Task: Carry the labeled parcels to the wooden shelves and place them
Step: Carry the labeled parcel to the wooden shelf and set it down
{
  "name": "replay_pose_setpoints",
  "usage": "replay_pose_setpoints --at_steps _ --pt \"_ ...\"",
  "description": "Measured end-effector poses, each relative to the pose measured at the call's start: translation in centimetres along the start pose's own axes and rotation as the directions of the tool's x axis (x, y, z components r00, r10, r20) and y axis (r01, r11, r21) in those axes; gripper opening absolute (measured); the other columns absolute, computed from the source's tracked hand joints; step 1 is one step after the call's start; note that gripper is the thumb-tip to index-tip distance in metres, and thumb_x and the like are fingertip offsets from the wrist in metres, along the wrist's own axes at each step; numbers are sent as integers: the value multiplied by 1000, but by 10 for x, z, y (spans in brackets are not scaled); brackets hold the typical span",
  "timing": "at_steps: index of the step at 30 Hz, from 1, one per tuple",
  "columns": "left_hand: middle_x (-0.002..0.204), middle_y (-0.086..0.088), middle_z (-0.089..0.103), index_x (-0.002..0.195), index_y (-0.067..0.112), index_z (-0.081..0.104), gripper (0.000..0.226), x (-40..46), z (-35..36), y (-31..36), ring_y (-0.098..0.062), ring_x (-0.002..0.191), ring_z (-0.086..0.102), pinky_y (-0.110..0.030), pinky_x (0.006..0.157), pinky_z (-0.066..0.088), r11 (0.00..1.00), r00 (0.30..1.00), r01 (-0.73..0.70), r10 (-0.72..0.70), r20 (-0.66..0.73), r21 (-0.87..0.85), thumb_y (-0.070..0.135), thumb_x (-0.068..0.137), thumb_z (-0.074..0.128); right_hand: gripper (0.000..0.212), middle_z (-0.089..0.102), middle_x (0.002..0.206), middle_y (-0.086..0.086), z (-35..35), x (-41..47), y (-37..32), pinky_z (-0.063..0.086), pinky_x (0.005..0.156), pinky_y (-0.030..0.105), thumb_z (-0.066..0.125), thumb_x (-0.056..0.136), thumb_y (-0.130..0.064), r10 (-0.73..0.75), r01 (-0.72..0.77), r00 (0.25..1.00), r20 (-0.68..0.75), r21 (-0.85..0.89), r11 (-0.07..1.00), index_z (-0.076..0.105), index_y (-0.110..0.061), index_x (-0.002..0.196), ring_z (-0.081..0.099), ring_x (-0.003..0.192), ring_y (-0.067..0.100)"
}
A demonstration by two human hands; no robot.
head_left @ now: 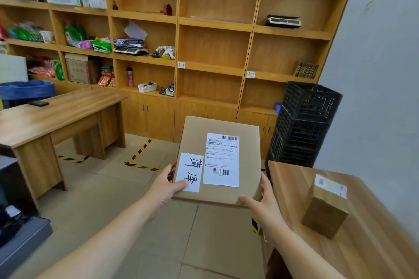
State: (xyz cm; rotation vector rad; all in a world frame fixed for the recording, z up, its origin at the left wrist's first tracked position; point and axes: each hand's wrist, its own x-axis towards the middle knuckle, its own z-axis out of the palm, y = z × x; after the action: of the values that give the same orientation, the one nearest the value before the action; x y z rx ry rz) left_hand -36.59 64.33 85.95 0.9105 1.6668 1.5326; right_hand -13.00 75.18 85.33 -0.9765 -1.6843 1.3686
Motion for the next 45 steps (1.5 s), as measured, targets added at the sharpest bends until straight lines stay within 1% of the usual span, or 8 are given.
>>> replay_pose_setpoints --at_steps 4,8,16,21,25,30,41,45 --pt "132 5 51 145 26 23 89 81 -36 8 -17 114 53 -38 99 44 993 1000 -11 13 -18 120 20 71 73 87 43 136 -12 41 78 -10 40 94 30 70 72 -7 -12 11 1000 -24 -2 1000 25 -41 139 42 125 12" --pt "127 5 50 147 21 14 95 156 -57 10 -16 110 50 -33 94 43 981 999 -32 36 -19 189 15 73 73 84 42 130 -14 77 148 -14 37 91 28 71 71 -6 -56 54 997 -55 -42 998 28 -42 134 39 122 9" --pt "123 0 38 139 27 30 81 288 -69 6 -17 105 50 -33 88 46 951 990 -99 124 -66 294 16 71 73 84 44 116 -28 112 285 -3 42 101 39 72 68 -13 -33 27 997 -68 -85 996 27 -54 126 43 120 13" --pt "122 0 36 140 17 30 79 386 -67 6 -15 105 43 -29 87 40 931 985 -111 150 -87 347 10 73 72 92 36 137 -9 127 387 10 34 108 40 70 76 -8 1 -4 999 -43 -68 998 16 -31 146 34 129 17" --pt "128 -1 44 142 26 28 88 477 -72 12 -18 115 48 -42 99 44 926 987 -111 145 -70 360 13 69 76 95 31 150 -3 138 484 16 30 113 46 71 76 -9 0 -2 999 -37 -64 998 14 -31 147 31 135 19" --pt "142 4 44 147 24 15 99 576 -87 14 -15 128 41 -43 107 38 933 986 -91 133 -98 348 14 71 76 94 30 151 -5 162 598 15 28 114 44 71 76 -11 -24 27 999 28 -75 997 13 -32 147 30 137 16" --pt "126 16 49 146 25 18 92 764 -173 2 -8 118 47 -27 95 41 933 974 -101 163 -156 345 4 74 72 96 16 156 -9 278 790 23 22 116 41 69 80 -15 -36 47 997 72 -153 987 3 -33 148 19 142 15" --pt "144 7 41 148 25 8 100 848 -216 1 -13 130 40 -32 101 40 930 974 -112 173 -147 349 7 74 73 96 13 156 -9 328 858 18 20 115 36 67 82 -12 -60 65 998 35 -160 985 0 -32 148 17 142 14"
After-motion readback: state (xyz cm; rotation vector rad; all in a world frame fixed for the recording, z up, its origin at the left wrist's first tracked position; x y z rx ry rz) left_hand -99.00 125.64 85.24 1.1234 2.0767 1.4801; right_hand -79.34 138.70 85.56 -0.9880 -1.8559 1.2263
